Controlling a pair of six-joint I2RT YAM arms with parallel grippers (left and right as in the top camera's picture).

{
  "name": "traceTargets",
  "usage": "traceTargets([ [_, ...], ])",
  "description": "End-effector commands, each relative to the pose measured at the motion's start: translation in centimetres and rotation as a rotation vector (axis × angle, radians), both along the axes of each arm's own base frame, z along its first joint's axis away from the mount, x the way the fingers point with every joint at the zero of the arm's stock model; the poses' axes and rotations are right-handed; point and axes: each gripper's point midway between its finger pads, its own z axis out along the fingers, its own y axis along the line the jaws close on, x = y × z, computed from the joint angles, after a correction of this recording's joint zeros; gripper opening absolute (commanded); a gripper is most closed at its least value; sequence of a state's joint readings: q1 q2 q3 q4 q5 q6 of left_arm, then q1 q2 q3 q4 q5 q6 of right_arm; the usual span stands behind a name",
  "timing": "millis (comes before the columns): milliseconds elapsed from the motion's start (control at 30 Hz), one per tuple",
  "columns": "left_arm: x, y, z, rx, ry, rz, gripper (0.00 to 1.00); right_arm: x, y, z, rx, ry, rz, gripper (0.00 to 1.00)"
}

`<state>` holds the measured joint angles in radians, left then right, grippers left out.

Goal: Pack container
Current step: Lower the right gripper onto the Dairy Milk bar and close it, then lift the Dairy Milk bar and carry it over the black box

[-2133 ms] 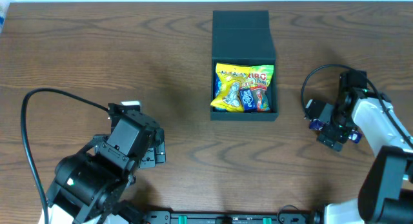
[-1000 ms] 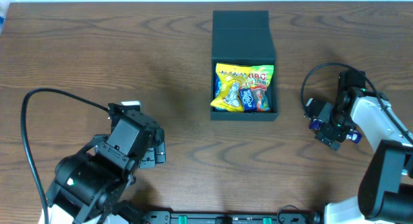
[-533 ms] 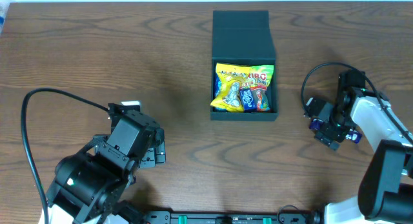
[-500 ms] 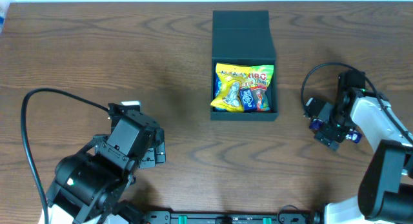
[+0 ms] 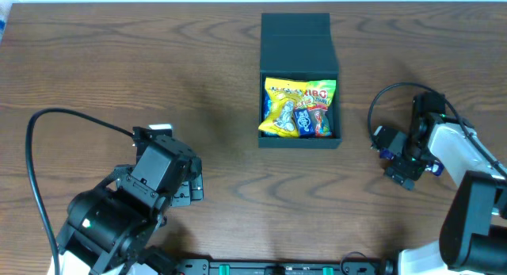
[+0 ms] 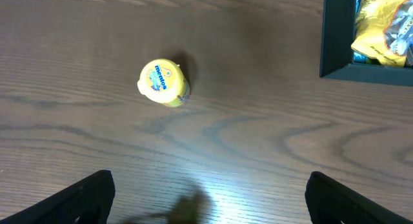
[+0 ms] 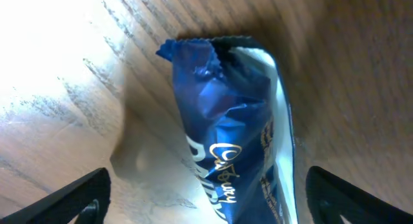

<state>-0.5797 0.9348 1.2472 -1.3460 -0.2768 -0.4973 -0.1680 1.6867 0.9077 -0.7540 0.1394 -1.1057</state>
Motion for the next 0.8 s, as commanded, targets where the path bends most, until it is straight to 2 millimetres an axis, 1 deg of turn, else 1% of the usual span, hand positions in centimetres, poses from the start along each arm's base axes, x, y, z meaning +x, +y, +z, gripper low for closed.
traceTargets([
  [0,0.06,0.34,0.08,0.017,-0.007,0.006,0.95,-0.14,-0.22,-0.15,0.013,-0.001,-0.029,0.86],
  [100,0.06,0.34,0.08,0.017,-0.007,0.006,0.95,-0.16,-0.36,-0.14,0.005,0.000,-0.029,0.73],
  [200,0.06,0.34,0.08,0.017,-0.007,0.006,0.95,-0.20,-0.63,-0.10,-0.010,0.002,-0.030,0.66],
  [300,0.06,0.34,0.08,0.017,-0.007,0.006,0.95,-0.23,-0.74,-0.08,-0.017,0.003,-0.030,0.63],
  [367,0.06,0.34,0.08,0.017,-0.007,0.006,0.95,-0.24,-0.75,-0.08,-0.018,0.004,-0.030,0.56],
  [467,0.06,0.34,0.08,0.017,-0.007,0.006,0.95,-0.24,-0.74,-0.08,-0.017,0.004,-0.031,0.42],
  [533,0.06,0.34,0.08,0.017,-0.007,0.006,0.95,-0.24,-0.74,-0.08,-0.017,0.004,-0.031,0.40],
  [600,0.06,0.34,0.08,0.017,-0.007,0.006,0.95,-0.24,-0.75,-0.08,-0.018,0.004,-0.031,0.35],
  [667,0.05,0.35,0.07,0.017,-0.006,0.006,0.95,-0.26,-0.75,-0.08,-0.018,0.004,-0.032,0.33],
  [767,0.06,0.34,0.08,0.017,-0.007,0.006,0.95,-0.27,-0.74,-0.08,-0.017,0.003,-0.045,0.25],
])
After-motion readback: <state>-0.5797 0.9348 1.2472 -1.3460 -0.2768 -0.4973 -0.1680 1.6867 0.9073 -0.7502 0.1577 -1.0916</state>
